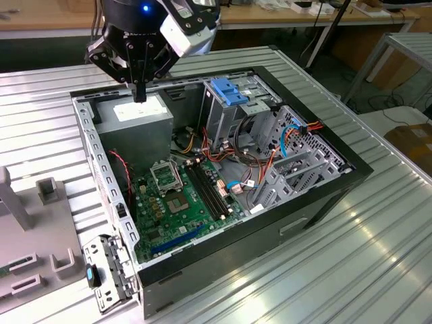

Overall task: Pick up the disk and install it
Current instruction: 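Reach for the disk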

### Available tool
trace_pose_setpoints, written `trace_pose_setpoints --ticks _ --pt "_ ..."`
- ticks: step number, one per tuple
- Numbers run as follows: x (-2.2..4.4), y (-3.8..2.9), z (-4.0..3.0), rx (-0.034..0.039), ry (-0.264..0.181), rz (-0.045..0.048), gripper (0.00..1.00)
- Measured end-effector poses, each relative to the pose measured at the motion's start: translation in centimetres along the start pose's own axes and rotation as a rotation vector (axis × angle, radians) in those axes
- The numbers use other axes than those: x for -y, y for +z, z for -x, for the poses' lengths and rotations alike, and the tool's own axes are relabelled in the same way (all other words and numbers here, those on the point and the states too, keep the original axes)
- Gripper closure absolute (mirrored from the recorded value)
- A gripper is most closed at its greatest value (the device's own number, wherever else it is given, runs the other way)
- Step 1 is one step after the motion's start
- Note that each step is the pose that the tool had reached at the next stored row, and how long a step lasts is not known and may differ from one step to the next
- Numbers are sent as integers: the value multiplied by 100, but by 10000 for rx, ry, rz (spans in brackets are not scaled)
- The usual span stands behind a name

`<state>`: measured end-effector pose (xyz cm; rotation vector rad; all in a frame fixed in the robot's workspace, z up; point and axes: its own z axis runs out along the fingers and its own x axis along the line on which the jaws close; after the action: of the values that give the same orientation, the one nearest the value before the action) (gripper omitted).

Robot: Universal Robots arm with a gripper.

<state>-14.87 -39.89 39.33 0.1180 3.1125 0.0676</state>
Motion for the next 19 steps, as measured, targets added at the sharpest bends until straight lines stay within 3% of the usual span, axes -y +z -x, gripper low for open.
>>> trace_pose_setpoints --ticks 19 --pt "8 -3 -98 0 0 0 89"
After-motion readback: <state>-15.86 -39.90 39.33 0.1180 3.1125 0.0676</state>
